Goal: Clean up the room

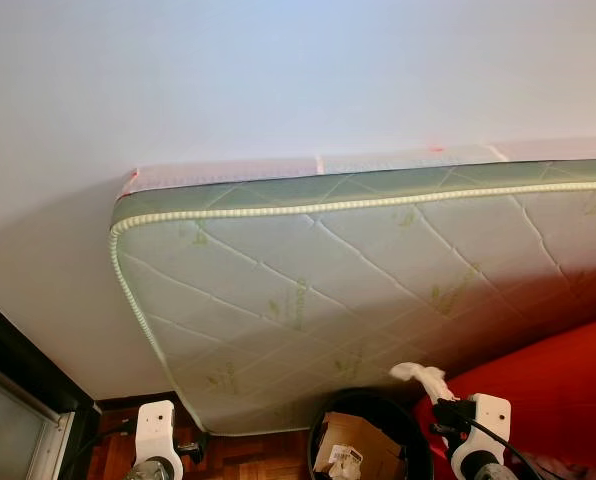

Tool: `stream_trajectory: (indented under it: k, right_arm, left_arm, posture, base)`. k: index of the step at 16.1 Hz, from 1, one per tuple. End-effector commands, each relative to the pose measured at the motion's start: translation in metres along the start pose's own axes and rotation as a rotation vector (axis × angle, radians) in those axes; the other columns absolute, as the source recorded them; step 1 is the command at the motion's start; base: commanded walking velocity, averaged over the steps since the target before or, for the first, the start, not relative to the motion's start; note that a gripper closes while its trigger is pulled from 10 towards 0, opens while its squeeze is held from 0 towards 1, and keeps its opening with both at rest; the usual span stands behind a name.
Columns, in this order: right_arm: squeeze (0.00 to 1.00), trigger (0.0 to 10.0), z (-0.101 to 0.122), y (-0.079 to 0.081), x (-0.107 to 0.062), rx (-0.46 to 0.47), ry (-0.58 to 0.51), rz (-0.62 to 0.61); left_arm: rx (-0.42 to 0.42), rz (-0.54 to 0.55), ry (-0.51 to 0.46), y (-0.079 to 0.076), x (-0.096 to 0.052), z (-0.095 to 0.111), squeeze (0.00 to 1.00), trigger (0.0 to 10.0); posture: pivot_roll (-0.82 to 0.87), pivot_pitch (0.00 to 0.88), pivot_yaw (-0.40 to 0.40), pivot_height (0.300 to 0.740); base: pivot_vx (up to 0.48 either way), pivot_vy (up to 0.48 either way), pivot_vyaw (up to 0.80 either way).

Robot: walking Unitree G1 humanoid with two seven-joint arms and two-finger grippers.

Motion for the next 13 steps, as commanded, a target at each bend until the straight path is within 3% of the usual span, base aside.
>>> stream_trajectory:
  k: [1,13]
  right_arm:
    - [1.0,10.0,0.0017,-0.0005,0.0001,0.011,-0.013,-0.004]
    - [1.0,10.0,-0.0012,0.0021,0.0003,0.009,0.012,0.023]
  left_arm:
    - [-0.017,0.0,0.009,-0.0013,-0.0004,-0.0041,0.0,10.0]
    - [-0.018,-0.001,0.014,-0.0014,-0.0004,-0.0047,0.0,10.0]
  posture:
    - [0.13,0.034,-0.041,0.74]
    - [0.13,0.034,-0.041,0.74]
  base:
    - [0.0,0.0,0.0]
    - [0.0,0.0,0.0]
Point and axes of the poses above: a point about 5 cm out from each wrist's last joint towards the gripper, its own x axis pointing out of the wrist towards the gripper, its own z axis along the axis of the wrist's last joint, y = z × x, the point moved 4 cm from there along x, pointing out of the wrist towards the gripper, and after that the axes turned 3 degrees about -x, right-handed, at the moved point
